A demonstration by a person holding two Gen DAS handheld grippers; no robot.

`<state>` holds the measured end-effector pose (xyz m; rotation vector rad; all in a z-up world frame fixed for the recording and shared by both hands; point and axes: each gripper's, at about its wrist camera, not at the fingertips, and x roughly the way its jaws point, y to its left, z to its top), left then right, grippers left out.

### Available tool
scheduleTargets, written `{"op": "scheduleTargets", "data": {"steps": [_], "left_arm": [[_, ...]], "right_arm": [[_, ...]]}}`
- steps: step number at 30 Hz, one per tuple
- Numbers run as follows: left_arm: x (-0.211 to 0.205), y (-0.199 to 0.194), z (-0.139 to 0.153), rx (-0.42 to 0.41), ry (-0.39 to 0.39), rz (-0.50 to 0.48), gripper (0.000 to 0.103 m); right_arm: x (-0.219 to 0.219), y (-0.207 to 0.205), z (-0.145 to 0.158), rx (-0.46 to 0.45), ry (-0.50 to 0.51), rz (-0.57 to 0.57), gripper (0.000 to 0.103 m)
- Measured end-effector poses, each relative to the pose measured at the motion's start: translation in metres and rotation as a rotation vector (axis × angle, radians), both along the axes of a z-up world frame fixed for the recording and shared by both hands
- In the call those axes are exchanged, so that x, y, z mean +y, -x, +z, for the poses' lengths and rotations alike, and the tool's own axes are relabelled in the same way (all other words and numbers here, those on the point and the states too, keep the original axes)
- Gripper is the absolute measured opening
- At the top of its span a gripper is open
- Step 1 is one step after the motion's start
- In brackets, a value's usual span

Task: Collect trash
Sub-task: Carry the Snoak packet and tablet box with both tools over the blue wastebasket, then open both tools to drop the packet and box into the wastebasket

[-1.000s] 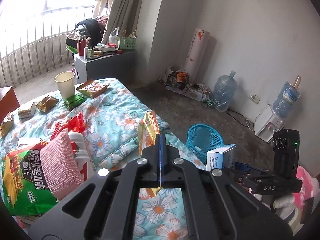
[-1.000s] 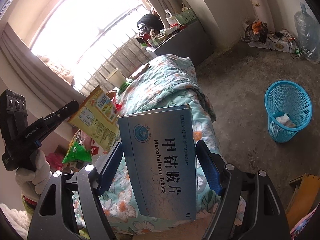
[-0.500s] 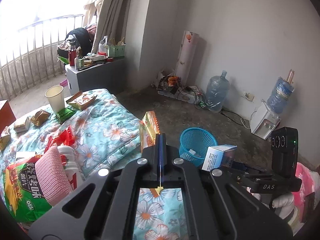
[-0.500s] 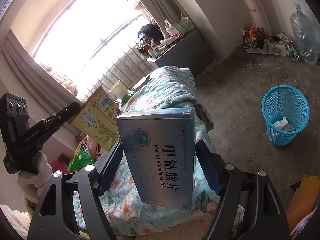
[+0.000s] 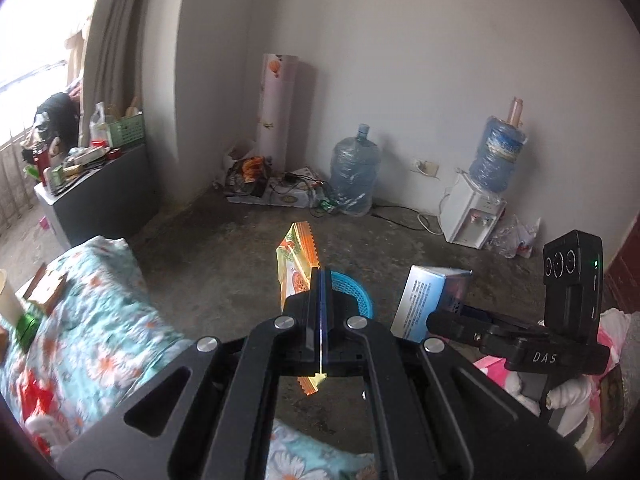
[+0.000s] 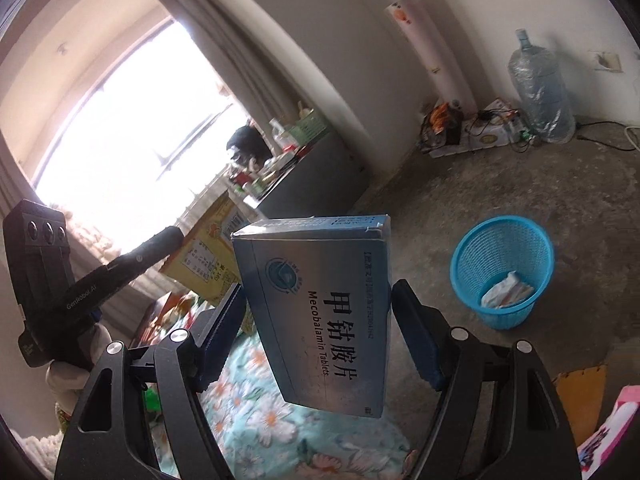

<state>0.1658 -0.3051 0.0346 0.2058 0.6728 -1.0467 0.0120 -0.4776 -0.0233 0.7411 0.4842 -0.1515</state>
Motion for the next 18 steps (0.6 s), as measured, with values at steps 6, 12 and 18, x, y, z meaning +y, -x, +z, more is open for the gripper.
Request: {"op": "scheduleTargets", "data": {"steps": [6,12,18], "left_arm": [[-0.111,-0.029,-0.056,0.123,-0.073,-0.111,0.0],[-0.188,-0.055,-0.121,0.123,-0.187,-0.137,0.0],[-0.247,-0.09,-0.174,0.1,-0.25,-0.085,0.049]], "right_arm": [[-0.076,-0.012,-0.038,0.091,-0.03,-0.154,0.073],[-0.129,-0.056,-0.099,0.202,-0.1,-0.206,0.073],[-0.183,-0.104,-0.164,0.257,-0.207,-0.262,0.078]]}}
